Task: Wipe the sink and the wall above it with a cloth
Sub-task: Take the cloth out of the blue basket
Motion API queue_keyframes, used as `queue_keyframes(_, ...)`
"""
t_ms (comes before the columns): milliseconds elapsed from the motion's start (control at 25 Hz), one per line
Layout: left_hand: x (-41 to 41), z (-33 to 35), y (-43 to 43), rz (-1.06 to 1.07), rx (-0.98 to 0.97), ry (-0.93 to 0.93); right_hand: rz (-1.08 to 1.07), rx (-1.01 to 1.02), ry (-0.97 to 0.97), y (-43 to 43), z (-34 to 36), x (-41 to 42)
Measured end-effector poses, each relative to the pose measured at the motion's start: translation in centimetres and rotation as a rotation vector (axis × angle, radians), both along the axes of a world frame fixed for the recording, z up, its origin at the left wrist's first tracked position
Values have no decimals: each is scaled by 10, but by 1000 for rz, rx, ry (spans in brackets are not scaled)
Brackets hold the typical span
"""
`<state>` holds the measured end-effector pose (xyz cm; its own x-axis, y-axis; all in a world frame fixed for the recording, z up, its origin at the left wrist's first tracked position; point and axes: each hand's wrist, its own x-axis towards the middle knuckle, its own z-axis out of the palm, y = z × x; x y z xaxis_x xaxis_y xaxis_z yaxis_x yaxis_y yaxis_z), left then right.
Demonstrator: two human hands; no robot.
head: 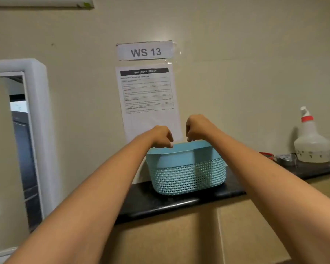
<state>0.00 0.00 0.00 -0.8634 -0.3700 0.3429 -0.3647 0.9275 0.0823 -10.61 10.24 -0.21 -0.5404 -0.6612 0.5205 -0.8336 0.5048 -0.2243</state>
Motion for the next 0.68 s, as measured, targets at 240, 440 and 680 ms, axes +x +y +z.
queue_keyframes(240, -47, -9, -16, 162, 329, -488, 92, 249, -202, -17, -14, -29)
queue_keyframes(440, -57, -17, -39, 274, 291, -682, -55, 540, -333, -30, -22, -49)
queue_keyframes(680, -52, -21, -36, 302, 288, -734, -103, 593, -328, -30, -15, -48)
